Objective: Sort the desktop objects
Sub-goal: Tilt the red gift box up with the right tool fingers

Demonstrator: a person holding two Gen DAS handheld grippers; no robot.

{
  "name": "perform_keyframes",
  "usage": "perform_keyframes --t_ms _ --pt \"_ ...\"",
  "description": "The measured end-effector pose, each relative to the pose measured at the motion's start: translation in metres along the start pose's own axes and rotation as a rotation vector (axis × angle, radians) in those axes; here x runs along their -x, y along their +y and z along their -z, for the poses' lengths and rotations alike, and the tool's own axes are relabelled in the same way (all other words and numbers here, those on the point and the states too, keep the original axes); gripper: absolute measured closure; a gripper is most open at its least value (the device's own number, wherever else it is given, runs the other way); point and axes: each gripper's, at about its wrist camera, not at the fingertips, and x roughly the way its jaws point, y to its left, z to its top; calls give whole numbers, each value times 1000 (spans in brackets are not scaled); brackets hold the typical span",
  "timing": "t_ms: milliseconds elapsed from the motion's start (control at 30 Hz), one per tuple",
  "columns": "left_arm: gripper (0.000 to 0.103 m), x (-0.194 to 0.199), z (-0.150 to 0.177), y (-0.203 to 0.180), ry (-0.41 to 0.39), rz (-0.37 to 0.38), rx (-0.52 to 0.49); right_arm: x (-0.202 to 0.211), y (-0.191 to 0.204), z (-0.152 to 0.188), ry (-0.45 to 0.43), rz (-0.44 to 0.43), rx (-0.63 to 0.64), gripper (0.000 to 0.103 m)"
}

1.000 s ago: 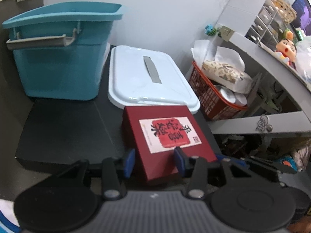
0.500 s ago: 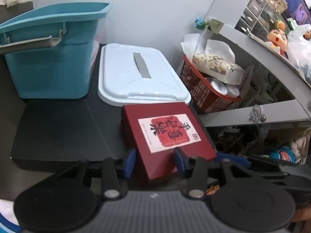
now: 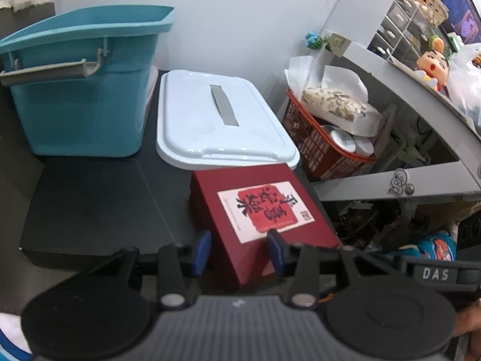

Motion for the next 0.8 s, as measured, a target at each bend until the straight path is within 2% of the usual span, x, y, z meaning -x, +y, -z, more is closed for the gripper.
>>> perform_keyframes --t_ms 167,300,567,700,800 --pt "59 4 -3 2 -19 -7 18 -12 -9 0 22 -25 -66 28" --pt "59 2 -2 3 7 -20 22 -20 -13 -1 37 -65 -117 27" --pt "57 0 -1 2 15 -2 26 -32 -14 -2 51 -82 -130 25" --pt "57 -1 -1 2 19 3 29 -39 -18 -4 54 -91 -146 19" --pt "57 -2 0 2 21 5 27 -43 -23 -4 58 -111 -179 18"
